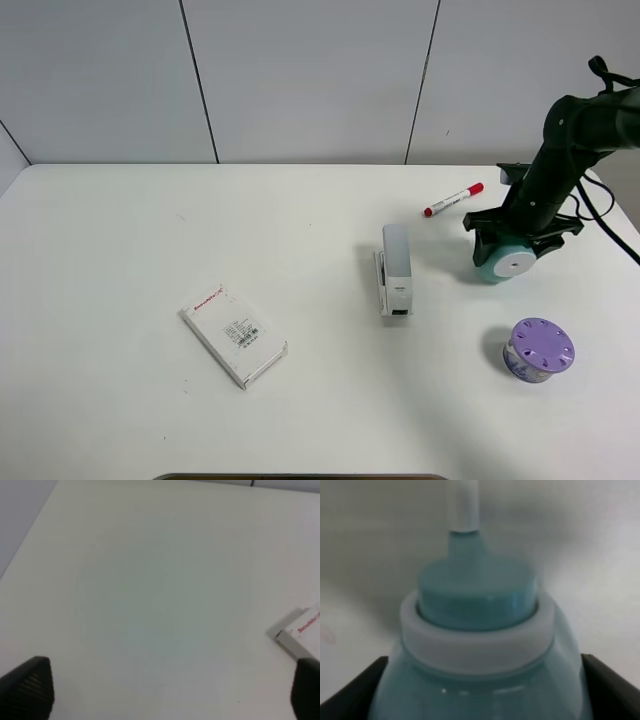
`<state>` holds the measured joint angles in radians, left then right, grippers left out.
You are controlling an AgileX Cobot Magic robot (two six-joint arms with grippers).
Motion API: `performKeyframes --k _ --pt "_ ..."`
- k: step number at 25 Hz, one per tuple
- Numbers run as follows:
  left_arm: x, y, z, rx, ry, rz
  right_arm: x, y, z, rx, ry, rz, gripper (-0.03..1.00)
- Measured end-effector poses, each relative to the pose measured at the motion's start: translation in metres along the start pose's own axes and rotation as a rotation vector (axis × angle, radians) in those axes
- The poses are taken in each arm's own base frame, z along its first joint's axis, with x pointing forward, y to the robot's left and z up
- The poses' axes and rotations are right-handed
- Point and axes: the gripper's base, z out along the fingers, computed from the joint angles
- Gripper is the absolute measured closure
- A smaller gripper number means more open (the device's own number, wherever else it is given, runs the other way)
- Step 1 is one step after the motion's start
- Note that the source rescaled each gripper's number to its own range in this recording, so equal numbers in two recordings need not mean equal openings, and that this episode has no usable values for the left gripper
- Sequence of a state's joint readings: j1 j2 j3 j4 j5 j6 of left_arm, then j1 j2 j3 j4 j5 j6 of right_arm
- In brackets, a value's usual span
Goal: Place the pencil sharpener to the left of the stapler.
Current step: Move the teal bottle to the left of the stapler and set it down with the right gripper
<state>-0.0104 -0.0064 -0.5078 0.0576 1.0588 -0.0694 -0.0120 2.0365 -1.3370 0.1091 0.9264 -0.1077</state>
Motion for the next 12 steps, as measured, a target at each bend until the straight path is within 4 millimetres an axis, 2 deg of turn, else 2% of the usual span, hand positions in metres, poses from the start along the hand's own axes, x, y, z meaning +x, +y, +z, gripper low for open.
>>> performKeyframes --k 12 --pt "0.0 0.0 0.0 0.0 0.0 0.0 0.01 0.007 -0.072 0.006 -0.168 -0.017 0.97"
